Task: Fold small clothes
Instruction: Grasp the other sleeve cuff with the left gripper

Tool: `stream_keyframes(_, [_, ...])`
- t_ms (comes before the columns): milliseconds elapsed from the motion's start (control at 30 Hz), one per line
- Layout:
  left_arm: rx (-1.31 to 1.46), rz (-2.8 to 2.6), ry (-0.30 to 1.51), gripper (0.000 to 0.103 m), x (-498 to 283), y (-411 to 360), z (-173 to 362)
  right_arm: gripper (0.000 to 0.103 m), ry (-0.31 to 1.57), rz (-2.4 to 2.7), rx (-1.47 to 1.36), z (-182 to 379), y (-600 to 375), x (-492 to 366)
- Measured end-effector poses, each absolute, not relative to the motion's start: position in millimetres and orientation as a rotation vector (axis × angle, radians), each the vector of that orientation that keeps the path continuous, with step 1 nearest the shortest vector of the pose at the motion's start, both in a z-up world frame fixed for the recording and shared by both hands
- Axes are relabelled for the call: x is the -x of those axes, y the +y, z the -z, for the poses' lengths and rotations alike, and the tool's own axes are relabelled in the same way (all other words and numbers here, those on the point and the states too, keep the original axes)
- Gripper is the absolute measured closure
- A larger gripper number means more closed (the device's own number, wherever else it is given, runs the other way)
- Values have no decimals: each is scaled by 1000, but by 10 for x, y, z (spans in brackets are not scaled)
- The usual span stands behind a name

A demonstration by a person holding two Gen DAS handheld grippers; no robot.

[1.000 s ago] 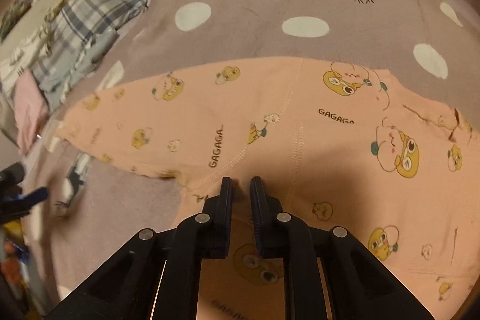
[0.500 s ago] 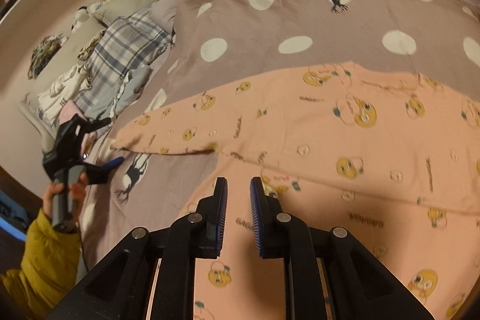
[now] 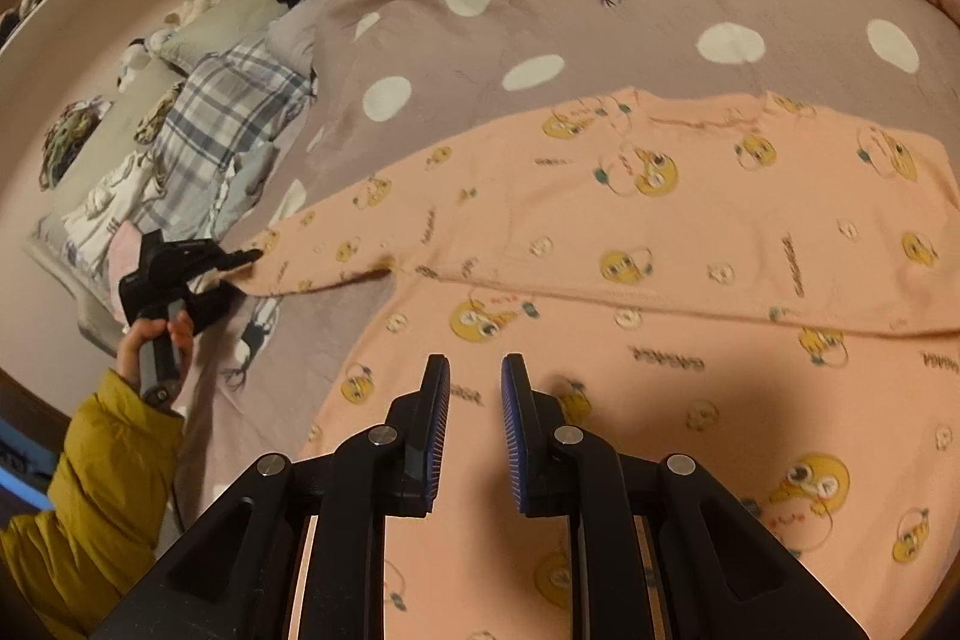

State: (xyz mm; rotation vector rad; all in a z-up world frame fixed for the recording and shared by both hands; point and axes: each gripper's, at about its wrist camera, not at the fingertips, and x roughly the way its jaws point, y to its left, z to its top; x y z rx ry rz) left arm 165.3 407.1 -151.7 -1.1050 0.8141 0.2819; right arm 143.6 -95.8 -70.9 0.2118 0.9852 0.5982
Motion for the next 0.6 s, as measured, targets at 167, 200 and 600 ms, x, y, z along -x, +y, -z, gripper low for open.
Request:
stream_keyframes(167, [909,-227,806,98,-1718,3737,1089,82,1001,-576,-261,735,-1106,-1410])
stream_keyframes(200, [864,-200,794,98,-1746,3612,944,80,998,-571,-271,732,-1148,-1393])
stream_keyframes(600, [366,80,800,98,-2119,1480,229,79,920,-520,-353,605,-1721,-1084])
